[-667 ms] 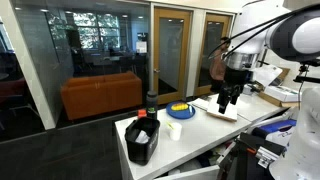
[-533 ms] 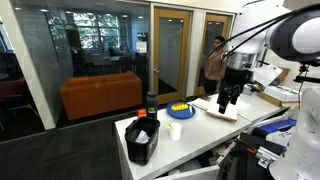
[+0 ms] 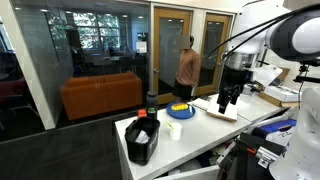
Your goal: Remove the pen from the cup and put it on the table
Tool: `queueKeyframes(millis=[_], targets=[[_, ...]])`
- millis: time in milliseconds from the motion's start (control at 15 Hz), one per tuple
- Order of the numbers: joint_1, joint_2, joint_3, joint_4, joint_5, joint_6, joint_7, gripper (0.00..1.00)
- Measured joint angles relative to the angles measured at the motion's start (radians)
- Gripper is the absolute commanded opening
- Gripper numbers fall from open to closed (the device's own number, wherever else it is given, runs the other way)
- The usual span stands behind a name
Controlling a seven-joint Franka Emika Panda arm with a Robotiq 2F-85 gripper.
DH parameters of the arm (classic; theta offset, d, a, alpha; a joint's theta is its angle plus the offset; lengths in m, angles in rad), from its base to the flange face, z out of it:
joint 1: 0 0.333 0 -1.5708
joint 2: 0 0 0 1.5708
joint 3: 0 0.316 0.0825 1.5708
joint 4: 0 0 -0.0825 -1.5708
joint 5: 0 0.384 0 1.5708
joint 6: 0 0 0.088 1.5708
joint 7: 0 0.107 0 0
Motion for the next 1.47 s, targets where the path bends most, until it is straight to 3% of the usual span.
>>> queueKeyframes(millis=[867, 1467], targets=[[-0.021, 0.038, -0.019, 0.051, 0.003, 0.009, 0.018, 1.00], [-0.097, 0.504, -0.085, 0.345, 0.068, 0.003, 0.205, 1.00]])
